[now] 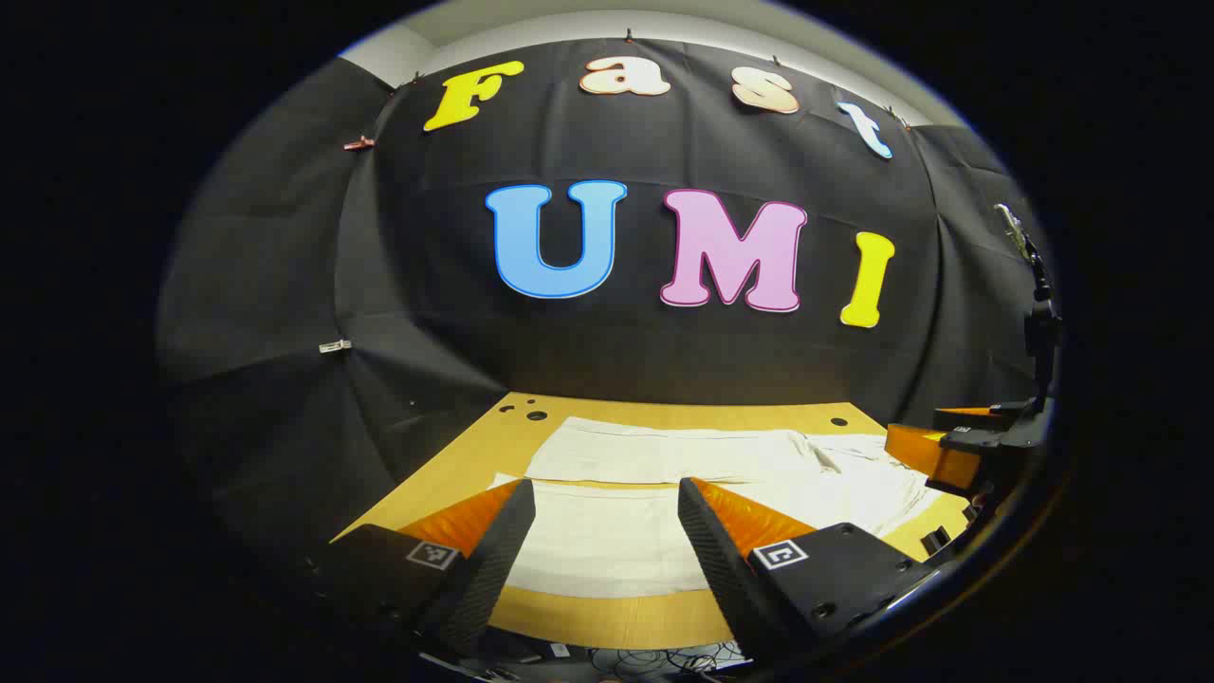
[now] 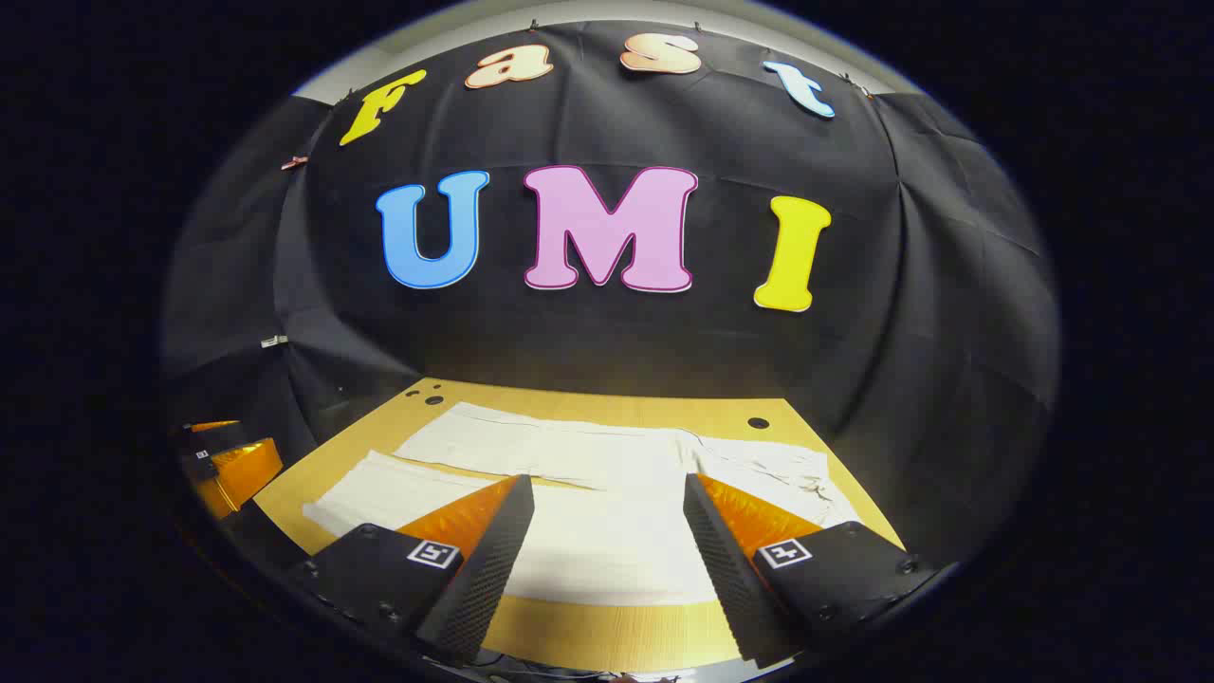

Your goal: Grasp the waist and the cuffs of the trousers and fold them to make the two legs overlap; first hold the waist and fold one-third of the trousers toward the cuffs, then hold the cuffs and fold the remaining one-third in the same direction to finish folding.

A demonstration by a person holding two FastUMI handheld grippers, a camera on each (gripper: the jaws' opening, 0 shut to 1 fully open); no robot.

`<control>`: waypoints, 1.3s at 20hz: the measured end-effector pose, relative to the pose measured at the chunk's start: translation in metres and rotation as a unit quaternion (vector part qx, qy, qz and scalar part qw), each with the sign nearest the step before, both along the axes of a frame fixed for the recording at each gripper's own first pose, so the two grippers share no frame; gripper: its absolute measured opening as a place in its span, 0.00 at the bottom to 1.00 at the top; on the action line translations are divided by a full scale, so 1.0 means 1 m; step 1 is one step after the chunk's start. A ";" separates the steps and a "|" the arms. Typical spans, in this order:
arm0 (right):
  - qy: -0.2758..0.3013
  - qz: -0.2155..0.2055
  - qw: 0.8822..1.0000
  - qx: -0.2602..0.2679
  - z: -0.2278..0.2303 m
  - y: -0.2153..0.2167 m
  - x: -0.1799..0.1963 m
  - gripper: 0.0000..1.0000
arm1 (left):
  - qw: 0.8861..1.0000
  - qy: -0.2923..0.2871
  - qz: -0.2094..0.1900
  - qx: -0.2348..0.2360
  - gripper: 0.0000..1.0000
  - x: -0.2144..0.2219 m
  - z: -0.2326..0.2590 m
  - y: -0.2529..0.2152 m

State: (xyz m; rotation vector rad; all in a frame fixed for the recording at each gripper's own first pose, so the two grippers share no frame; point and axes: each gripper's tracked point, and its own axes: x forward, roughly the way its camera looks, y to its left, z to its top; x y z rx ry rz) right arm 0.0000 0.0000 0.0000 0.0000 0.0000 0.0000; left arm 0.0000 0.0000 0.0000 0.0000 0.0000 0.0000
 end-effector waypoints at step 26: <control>-0.033 -0.026 0.998 -0.042 -0.004 -0.116 0.055 0.98 | 0.998 0.019 -0.035 0.053 0.98 0.081 -0.017 -0.056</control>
